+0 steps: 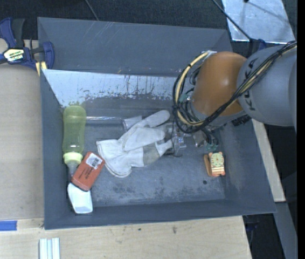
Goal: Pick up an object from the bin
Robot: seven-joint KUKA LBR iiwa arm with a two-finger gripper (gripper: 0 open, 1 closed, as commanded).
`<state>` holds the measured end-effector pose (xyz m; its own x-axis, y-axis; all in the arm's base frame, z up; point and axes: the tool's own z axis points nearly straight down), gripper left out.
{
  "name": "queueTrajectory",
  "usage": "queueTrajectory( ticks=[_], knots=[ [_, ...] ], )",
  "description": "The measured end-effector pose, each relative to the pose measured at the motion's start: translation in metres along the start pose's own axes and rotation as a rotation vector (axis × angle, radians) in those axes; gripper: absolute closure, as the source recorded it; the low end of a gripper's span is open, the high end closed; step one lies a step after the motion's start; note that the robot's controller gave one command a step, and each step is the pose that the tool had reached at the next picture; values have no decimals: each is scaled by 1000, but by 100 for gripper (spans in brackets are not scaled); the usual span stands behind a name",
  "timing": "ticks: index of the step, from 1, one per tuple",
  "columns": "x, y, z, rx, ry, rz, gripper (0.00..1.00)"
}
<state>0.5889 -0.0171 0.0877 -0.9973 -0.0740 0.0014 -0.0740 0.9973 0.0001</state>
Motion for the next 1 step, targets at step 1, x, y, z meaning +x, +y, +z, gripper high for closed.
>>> queueTrajectory(
  ticks=[1],
  knots=[
    [-1, 0, -15, 1, -4, 0, 100]
  ],
)
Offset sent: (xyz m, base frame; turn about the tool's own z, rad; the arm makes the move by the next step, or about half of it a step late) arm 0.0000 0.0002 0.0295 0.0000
